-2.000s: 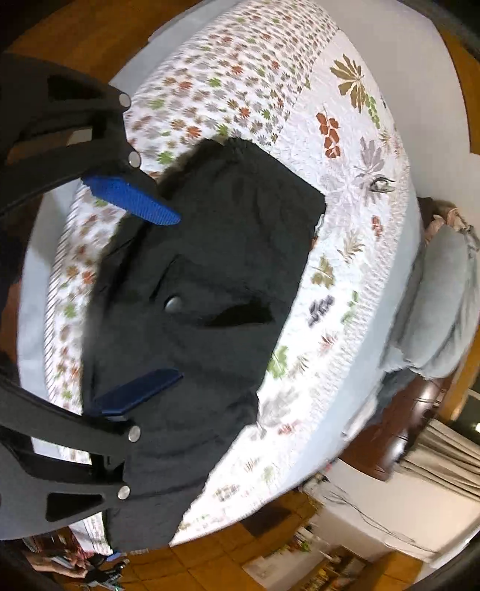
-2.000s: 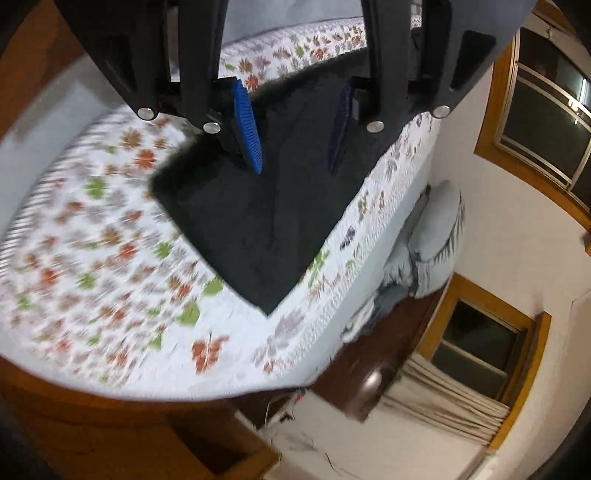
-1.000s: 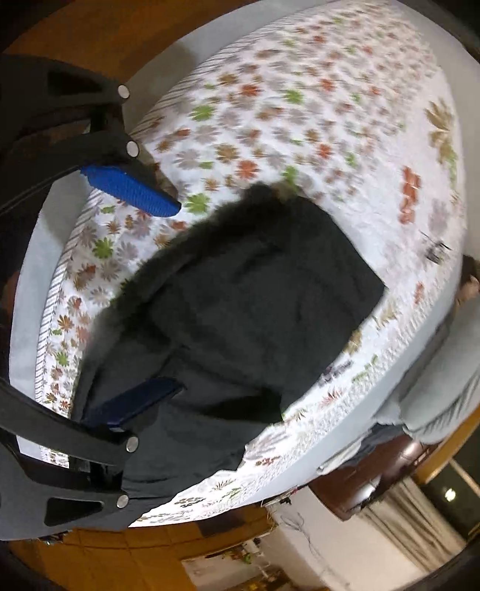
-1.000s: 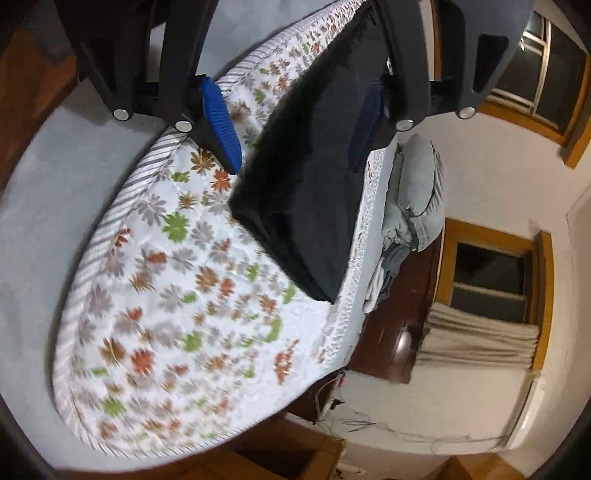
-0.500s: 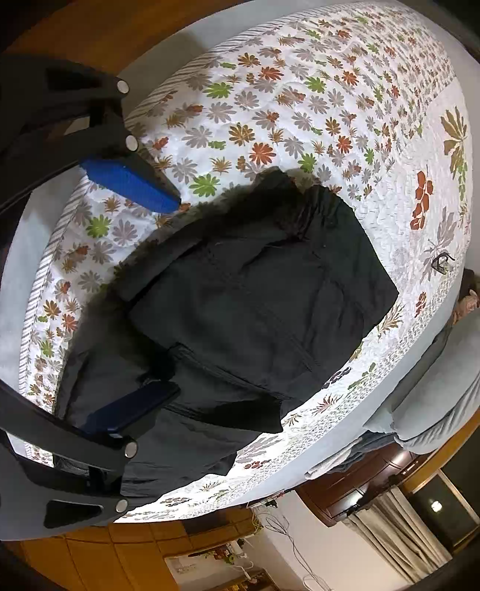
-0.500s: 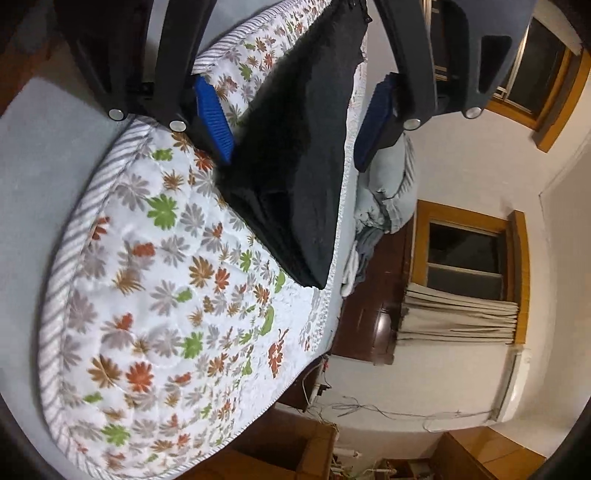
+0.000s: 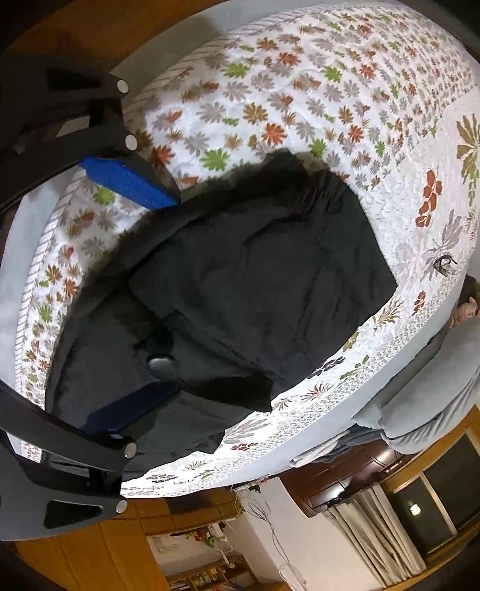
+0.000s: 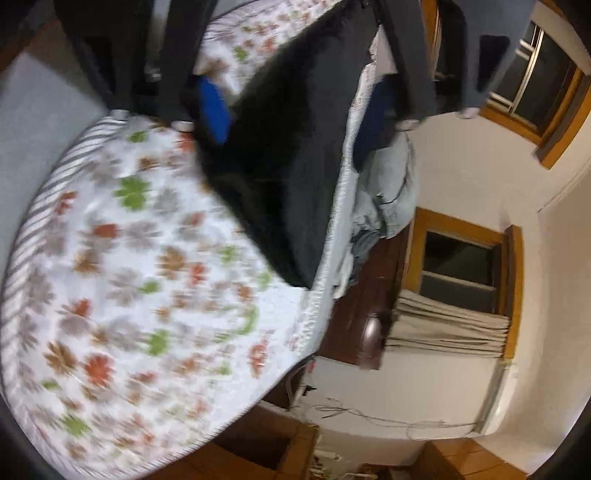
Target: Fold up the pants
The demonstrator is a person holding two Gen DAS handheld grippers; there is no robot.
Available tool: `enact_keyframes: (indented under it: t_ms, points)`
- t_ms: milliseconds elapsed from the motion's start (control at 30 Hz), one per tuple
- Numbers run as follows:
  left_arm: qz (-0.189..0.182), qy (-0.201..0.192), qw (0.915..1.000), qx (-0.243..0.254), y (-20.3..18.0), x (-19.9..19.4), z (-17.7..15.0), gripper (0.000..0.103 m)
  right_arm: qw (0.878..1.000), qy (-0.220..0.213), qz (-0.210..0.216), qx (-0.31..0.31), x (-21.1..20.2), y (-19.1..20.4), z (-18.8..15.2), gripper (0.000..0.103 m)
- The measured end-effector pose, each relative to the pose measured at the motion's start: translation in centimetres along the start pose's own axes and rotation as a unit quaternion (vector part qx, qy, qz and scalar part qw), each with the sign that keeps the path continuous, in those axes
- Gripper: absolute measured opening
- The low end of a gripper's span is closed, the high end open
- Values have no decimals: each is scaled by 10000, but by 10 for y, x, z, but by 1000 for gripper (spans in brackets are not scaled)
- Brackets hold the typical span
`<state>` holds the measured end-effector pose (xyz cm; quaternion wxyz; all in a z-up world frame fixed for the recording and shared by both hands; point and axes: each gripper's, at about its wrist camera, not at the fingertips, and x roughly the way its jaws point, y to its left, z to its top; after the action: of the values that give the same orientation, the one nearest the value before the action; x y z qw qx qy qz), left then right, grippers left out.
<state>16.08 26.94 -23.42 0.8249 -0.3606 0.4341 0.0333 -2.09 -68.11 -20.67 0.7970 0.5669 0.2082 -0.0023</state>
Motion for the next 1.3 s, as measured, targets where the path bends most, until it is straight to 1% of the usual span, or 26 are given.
enact_keyframes:
  t_ms: [67, 133, 233, 333, 533, 733, 933, 1067, 1300]
  points:
    - [-5, 9, 10000, 36, -5, 1, 0, 93, 10000, 25, 10, 21, -1, -3, 0, 42]
    - [-45, 18, 10000, 11, -6, 0, 0, 93, 9999, 86, 43, 27, -1, -3, 1, 28]
    - [-95, 28, 9999, -34, -5, -2, -1, 93, 9998, 160, 36, 67, -1, -2, 3, 22]
    - [-138, 40, 9999, -73, -2, -5, -2, 93, 9999, 110, -17, -8, 0, 10, 5, 19]
    - [-141, 56, 9998, -102, 2, -8, -3, 93, 9992, 105, -185, -346, 1, 44, 6, 17]
    - [-207, 124, 9997, -99, 0, -5, -5, 93, 9964, 151, -305, -782, 4, 90, 7, 16]
    - [-284, 132, 9994, -121, -2, -4, -6, 93, 9909, 239, -340, -1283, 9, 142, 0, 15]
    - [-345, 131, 9992, -163, 0, -5, -7, 93, 9846, 312, -394, -1673, 15, 179, -10, 15]
    - [-445, 102, 9987, -213, 7, -6, -13, 93, 9682, 524, -471, -2400, 30, 243, -40, 15]
